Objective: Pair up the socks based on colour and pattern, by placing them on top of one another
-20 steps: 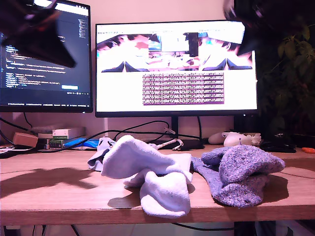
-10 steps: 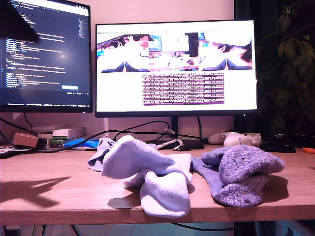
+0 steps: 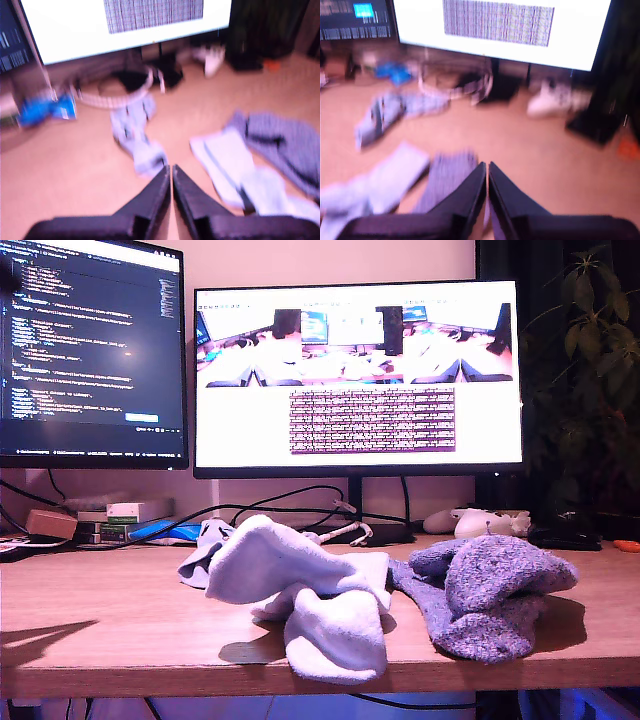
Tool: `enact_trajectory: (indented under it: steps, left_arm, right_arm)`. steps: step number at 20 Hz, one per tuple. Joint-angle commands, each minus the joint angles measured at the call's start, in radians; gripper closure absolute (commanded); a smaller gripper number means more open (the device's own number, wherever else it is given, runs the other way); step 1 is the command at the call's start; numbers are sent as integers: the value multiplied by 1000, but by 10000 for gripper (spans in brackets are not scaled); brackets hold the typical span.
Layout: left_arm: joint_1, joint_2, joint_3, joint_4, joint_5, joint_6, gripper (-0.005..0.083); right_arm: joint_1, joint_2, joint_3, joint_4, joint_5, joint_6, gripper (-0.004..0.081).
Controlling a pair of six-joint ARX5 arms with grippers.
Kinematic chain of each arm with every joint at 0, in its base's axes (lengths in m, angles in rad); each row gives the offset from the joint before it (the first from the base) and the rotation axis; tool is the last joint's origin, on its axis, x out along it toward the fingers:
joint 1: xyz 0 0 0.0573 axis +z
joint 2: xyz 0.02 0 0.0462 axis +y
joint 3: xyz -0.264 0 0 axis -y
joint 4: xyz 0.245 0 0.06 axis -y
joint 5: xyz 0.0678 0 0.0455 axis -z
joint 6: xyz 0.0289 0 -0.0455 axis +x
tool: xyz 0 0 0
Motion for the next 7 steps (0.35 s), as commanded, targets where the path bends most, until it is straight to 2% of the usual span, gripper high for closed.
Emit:
enact_trajectory:
  steps: [1, 7]
  left_arm:
    - [-1, 2, -18, -26, 1, -3, 792]
    - [-1, 2, -18, -106, 1, -3, 792]
  right_arm:
    - [5, 5, -5, -31, 0, 0, 780]
    - [5, 6, -5, -147, 0, 0, 780]
